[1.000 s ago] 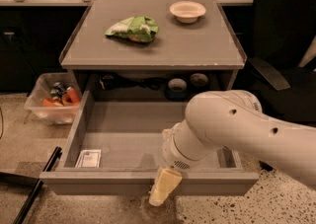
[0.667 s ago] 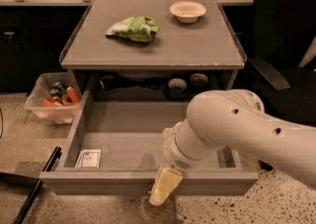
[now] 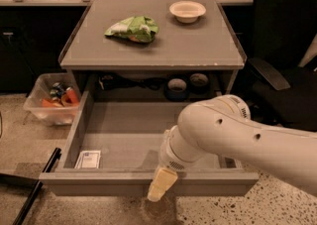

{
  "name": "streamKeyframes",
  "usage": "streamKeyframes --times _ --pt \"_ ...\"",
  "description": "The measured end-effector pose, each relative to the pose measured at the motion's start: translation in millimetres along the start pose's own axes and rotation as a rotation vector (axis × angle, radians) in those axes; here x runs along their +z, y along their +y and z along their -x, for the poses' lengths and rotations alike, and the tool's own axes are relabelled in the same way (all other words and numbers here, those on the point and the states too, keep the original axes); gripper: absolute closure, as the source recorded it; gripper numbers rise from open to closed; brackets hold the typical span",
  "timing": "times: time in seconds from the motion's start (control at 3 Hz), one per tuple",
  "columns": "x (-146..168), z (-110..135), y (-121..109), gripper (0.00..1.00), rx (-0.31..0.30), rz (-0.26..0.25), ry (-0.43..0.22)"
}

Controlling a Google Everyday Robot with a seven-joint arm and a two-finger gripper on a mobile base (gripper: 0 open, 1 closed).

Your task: Close top drawer

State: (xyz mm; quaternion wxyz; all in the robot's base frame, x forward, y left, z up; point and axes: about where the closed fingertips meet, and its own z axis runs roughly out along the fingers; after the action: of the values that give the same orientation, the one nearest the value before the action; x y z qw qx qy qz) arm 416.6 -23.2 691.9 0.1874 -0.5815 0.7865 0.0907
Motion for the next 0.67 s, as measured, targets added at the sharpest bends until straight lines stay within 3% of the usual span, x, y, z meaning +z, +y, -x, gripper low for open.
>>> streamKeyframes --times 0.67 --pt "38 -12 -36 0.0 0.053 -0.102 0.003"
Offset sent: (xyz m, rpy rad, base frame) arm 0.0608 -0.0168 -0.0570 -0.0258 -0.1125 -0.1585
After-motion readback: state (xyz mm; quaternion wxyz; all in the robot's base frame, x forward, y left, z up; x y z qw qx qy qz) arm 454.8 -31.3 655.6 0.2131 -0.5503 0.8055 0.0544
